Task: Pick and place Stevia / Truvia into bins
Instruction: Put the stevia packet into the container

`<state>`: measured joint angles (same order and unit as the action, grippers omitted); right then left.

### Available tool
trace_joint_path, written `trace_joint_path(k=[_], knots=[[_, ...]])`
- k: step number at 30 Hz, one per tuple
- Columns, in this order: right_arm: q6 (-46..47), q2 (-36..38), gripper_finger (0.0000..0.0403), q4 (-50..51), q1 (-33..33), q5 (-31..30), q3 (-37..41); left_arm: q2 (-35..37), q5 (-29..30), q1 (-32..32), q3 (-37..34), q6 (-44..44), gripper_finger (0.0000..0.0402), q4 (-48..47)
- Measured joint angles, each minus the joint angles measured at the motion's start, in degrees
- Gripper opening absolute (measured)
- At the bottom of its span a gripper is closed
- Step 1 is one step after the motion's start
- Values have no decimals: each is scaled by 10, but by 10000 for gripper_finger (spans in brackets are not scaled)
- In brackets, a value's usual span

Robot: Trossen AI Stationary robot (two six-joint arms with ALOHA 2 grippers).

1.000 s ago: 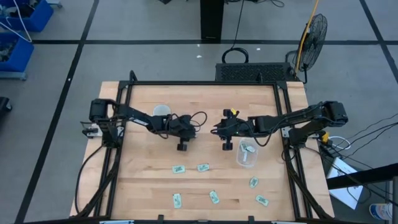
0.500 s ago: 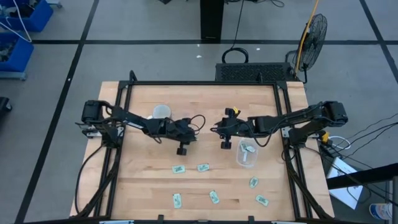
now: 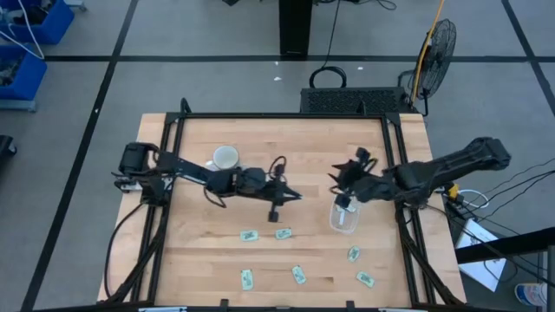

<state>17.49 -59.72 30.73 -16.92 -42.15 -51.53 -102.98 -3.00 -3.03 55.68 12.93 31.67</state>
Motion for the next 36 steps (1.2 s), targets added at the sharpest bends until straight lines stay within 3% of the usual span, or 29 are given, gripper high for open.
trace_joint_path(k=[5, 10, 16, 27, 36], knots=[[27, 48, 121, -7, -23, -12, 37, -90, -2, -1, 127, 5, 11, -17], [9, 79, 121, -4, -20, -92, 69, -186, -31, -1, 260, 12, 20, -80], [9, 103, 121, -15, -15, -105, 82, -267, -32, -2, 352, 15, 33, -110], [9, 112, 121, -41, -15, -103, 93, -301, -58, -2, 367, 9, 17, -109], [9, 112, 121, -63, -15, -103, 93, -303, -60, -5, 366, 26, 101, -123]])
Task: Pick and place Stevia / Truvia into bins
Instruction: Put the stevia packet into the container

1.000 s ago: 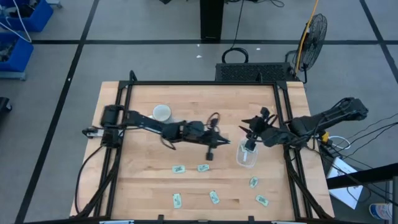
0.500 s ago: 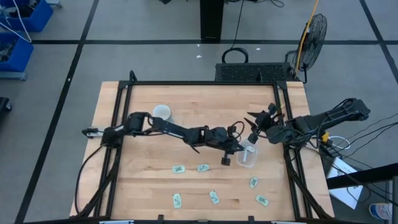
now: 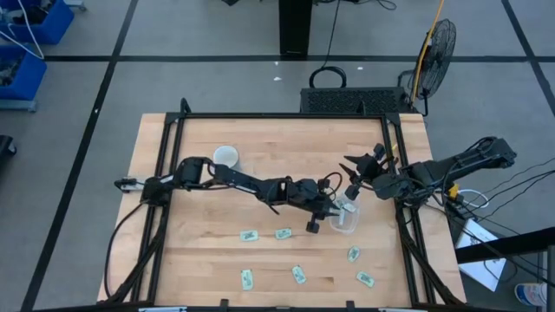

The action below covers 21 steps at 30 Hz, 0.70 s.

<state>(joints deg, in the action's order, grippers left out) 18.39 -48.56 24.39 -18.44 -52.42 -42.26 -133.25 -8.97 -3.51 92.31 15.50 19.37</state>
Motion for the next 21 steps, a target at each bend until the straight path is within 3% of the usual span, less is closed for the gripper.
trace_joint_path(k=[5, 8, 15, 18, 21], knots=[[0, 0, 121, -1, 0, 0, 0, 2, 0, -4, 0, 30, 139, 2], [0, -1, 121, -1, 0, 1, 0, 24, 5, -4, -1, 31, 148, -48], [-22, -22, 121, -4, 0, 5, 0, 147, 52, 4, 0, 136, 136, -252], [-30, -47, 121, -27, 3, 39, 0, 212, 88, 12, -1, 145, 129, -345], [-55, -86, 122, -83, 15, 94, 0, 283, 67, 27, 0, 150, 120, -457]])
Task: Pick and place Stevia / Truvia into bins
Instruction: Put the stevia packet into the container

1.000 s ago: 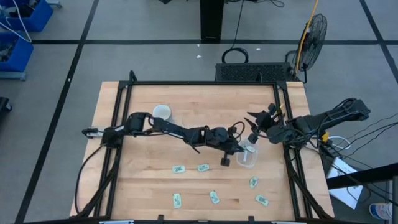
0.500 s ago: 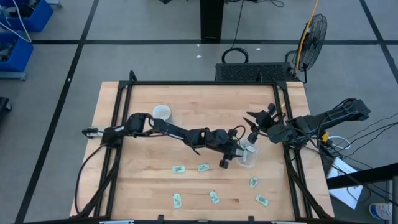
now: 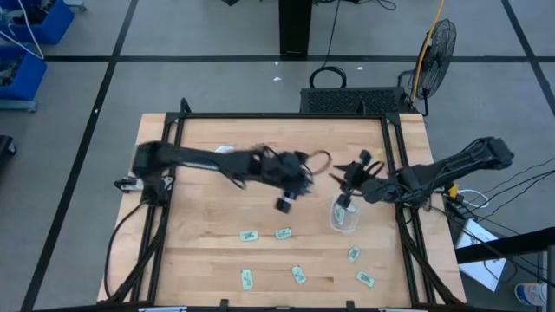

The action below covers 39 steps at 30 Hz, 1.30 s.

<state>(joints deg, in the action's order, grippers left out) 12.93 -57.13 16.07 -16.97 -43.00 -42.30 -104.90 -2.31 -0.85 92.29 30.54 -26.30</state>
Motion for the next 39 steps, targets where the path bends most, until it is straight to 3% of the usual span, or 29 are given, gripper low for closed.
trace_joint_path(k=[3, 8, 15, 20, 27, 30, 34, 39], knots=[[-70, -40, 131, -84, 18, 91, 0, 71, -39, 19, 0, -26, 108, -100], [-134, -117, 155, -201, 42, 253, -1, 189, -21, 35, 0, -72, 94, -219], [-109, -232, 190, -320, 64, 373, -1, 314, -8, 25, -41, -80, 93, -270], [-64, -314, 194, -352, 65, 405, -19, 397, -8, 18, -148, -87, 92, -233], [-61, -435, 191, -452, 43, 477, -59, 489, -6, 13, -376, -97, 92, -25], [-60, -475, 192, -484, 31, 476, -70, 505, -6, 13, -441, -102, 92, 53], [-59, -521, 194, -517, 25, 466, -71, 507, -6, 13, -485, -112, 92, 87], [-59, -578, 194, -536, 18, 411, -71, 507, -6, 13, -496, -114, 93, 99]])
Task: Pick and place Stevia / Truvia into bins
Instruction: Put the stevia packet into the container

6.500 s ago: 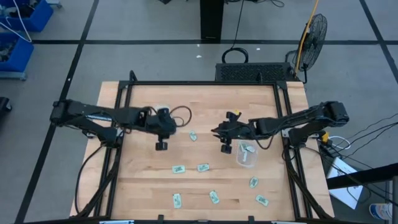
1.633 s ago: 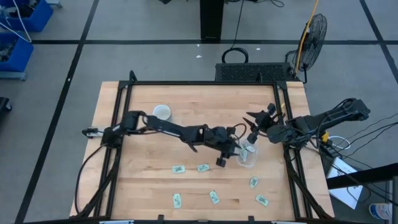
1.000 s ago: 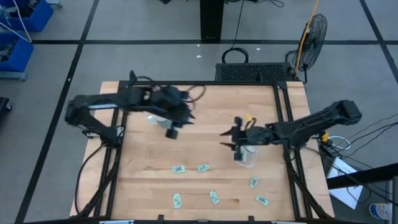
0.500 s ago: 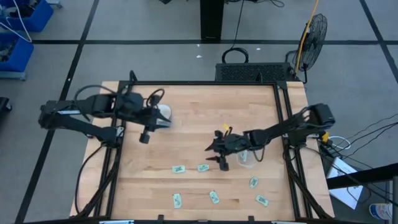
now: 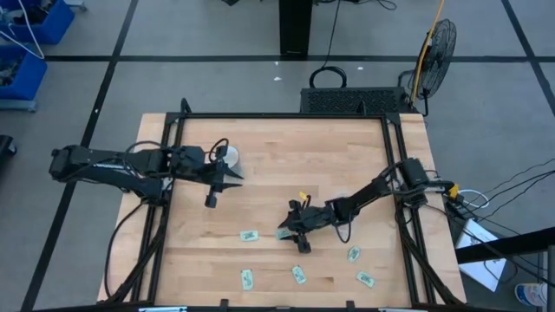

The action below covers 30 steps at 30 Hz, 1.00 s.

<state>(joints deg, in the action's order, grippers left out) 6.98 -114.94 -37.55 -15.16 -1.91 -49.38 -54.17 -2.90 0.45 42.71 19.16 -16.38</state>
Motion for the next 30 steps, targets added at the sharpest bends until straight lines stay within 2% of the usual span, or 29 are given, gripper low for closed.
trace_joint_path(k=[6, 14, 22, 30], knots=[[30, -29, 194, -30, 0, -11, -1, 0, 0, 0, 0, 1, 93, 2], [47, -29, 187, 4, -2, 4, -1, 0, 0, 0, 0, 6, 93, 0], [40, -31, 112, 11, -4, 20, 0, 0, 0, 0, 0, 6, 93, 0], [-6, -17, 33, 11, -3, 22, 0, 0, 0, 0, 0, 2, 93, 0]])
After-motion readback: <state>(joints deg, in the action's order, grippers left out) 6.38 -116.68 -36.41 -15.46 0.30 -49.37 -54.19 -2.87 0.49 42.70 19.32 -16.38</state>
